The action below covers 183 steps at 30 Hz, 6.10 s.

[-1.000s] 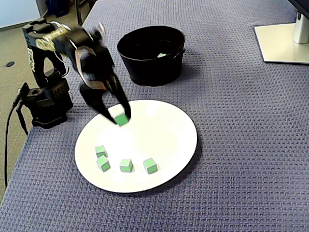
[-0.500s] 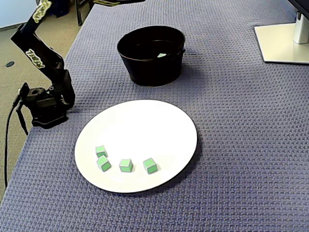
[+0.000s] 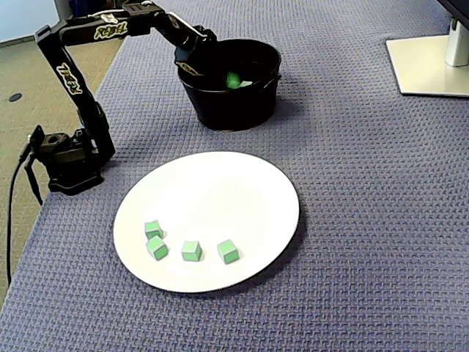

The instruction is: Pick up the items on the white plate and put them in the black container.

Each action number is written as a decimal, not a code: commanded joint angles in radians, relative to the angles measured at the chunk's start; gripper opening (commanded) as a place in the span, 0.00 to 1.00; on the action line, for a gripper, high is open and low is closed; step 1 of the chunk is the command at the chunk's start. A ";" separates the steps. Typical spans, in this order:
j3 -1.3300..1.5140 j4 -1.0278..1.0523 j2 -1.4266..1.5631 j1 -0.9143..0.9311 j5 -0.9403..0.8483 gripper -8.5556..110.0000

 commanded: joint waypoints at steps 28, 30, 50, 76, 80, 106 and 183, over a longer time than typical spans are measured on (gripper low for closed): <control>-0.230 0.716 0.201 1.358 -0.086 0.46; -0.189 0.709 0.144 1.373 -0.097 0.47; -0.356 0.591 -0.419 1.410 -0.482 0.36; -0.264 0.488 -0.463 1.385 -0.522 0.20; -0.252 0.483 -0.460 1.382 -0.532 0.13; -0.911 0.552 0.229 0.965 -0.190 0.07; -1.080 0.733 -0.830 1.450 -1.514 0.36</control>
